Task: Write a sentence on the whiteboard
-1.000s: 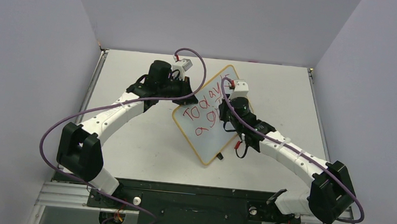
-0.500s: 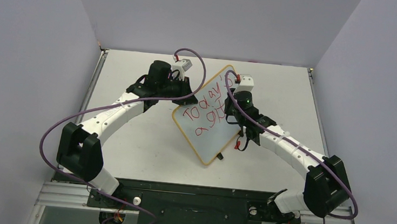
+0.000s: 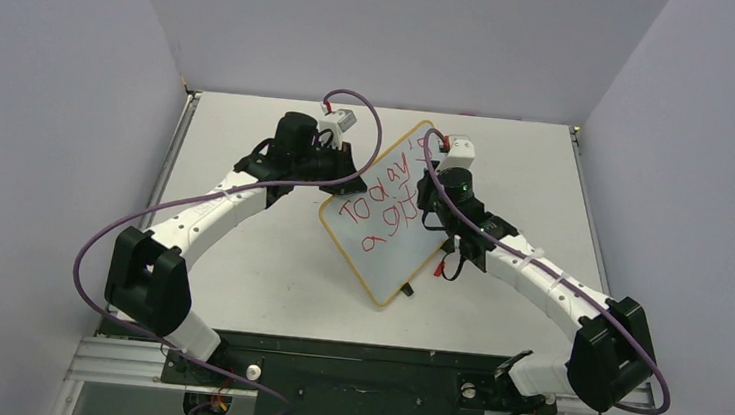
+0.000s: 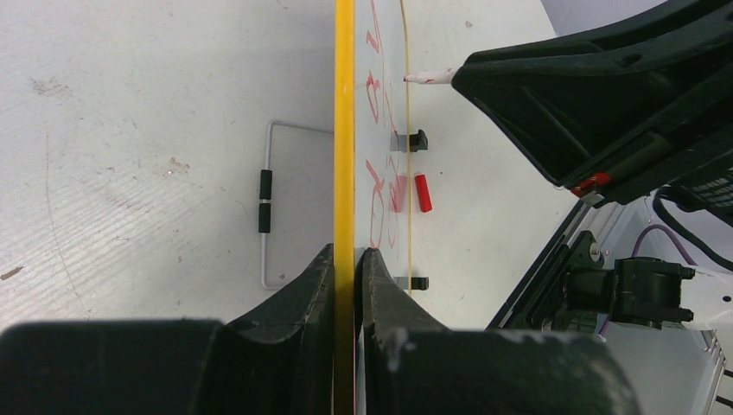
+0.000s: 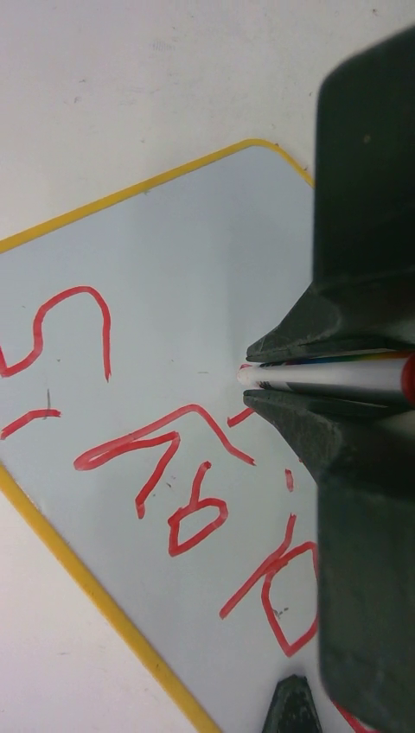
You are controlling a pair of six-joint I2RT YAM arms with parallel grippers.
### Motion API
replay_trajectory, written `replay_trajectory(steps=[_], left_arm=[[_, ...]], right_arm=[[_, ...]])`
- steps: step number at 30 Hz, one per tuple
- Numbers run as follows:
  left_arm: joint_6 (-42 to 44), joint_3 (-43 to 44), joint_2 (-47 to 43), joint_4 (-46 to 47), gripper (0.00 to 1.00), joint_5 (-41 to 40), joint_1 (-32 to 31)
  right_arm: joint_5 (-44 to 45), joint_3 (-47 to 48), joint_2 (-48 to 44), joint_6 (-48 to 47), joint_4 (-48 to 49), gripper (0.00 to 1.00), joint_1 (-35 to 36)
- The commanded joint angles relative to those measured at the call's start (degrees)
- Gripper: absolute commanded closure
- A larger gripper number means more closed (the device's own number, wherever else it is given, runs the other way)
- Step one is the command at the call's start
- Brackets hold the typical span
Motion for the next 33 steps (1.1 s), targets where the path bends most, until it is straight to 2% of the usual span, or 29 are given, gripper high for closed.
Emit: replay_trajectory(steps=[1,33], left_arm=[[5.0,0.3,-1.4,1.8,1.00,-3.4,0.2],[4.9,-0.1,-1.1,2.2,1.00,-3.3,0.2]], right_arm=[[0.7,0.2,-4.0,-0.8,1.3,1.00,-0.4],[-3.6,0.3,2.6,0.1,4.3,1.00,-4.0]])
